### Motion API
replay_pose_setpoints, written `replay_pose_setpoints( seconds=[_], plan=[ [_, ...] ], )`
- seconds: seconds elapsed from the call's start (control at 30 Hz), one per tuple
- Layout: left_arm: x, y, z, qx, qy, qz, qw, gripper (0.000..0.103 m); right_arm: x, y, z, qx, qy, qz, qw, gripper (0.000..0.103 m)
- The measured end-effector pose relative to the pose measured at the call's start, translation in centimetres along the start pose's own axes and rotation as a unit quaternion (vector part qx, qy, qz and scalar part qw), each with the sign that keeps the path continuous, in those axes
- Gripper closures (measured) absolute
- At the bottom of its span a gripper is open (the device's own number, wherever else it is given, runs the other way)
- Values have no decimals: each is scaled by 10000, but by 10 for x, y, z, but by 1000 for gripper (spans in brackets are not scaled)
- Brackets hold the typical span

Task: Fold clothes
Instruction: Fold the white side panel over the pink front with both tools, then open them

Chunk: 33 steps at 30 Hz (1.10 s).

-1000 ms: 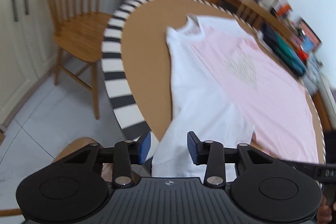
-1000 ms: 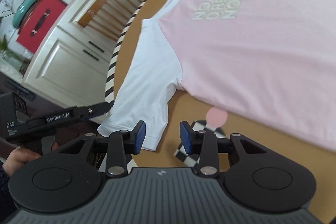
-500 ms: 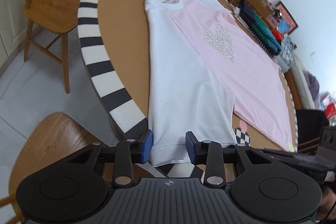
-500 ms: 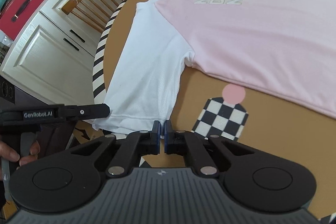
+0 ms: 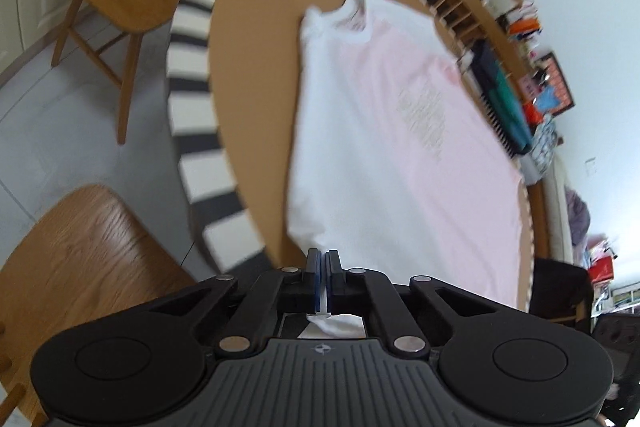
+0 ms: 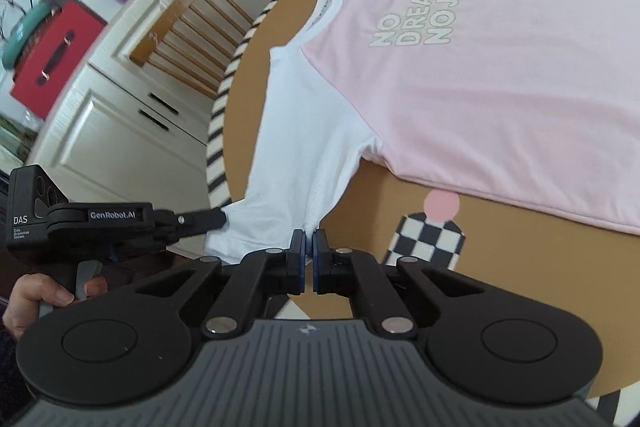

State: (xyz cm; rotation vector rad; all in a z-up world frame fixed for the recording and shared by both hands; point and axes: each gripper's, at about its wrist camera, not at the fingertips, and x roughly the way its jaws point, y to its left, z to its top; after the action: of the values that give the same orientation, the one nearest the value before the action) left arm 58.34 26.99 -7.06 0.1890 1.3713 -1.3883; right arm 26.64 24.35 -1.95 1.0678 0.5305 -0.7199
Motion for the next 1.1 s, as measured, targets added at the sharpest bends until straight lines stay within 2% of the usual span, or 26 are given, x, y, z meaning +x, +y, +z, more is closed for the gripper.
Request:
replay_pose_setpoints(
  seconds=[0.13,0.23,0.33,0.47,0.5,0.53,0.57,0.6,0.67,0.73,0.8,0.87,0.93,1.0,1.07,1.1],
  plan=[
    [9,-37,49,134,-285,-60,9995,100,2,-23,37,815,-67,454,9956,100],
    [41,-69,94,130,-389,-7,9992,100,10,-49,75,1387,-189,607,9883,99],
    [85,-91,138,81,-397,188,9990,100,26,-82,113,1862,-361,469,9807,99],
    [148,-104,180,146,-352,606,9974,100,54,-121,145,2110,-487,121,9762,93],
    [161,-106,188,182,-363,718,9966,100,59,-128,151,2121,-508,60,9759,84],
    [170,-108,194,229,-389,805,9957,100,60,-134,155,2105,-538,4,9761,59],
    [173,-109,198,294,-440,851,9950,96,58,-139,158,2056,-619,32,9767,47],
    [174,-109,201,352,-499,881,9942,78,53,-141,160,1905,-730,93,9789,45],
    [160,-108,202,497,-751,918,9917,61,39,-139,162,1245,-923,45,9879,53],
    [137,-108,193,936,-1029,889,9863,59,30,-126,158,285,-1032,-66,9942,71],
    [119,-105,173,1492,-965,894,9800,59,34,-108,152,-581,-893,-195,9941,78],
    [110,-101,146,2050,-716,896,9720,59,47,-93,145,-1119,-772,-287,9903,76],
    [111,-96,117,2697,-460,965,9570,59,65,-81,143,-1377,-754,-436,9866,66],
    [117,-92,97,3194,-305,1013,9417,59,78,-72,146,-1575,-789,-585,9826,61],
    [125,-88,88,3404,-198,1019,9346,60,87,-69,149,-1612,-763,-767,9810,60],
    [128,-86,87,3417,-187,1034,9339,61,90,-70,152,-1497,-702,-734,9835,66]
  ],
)
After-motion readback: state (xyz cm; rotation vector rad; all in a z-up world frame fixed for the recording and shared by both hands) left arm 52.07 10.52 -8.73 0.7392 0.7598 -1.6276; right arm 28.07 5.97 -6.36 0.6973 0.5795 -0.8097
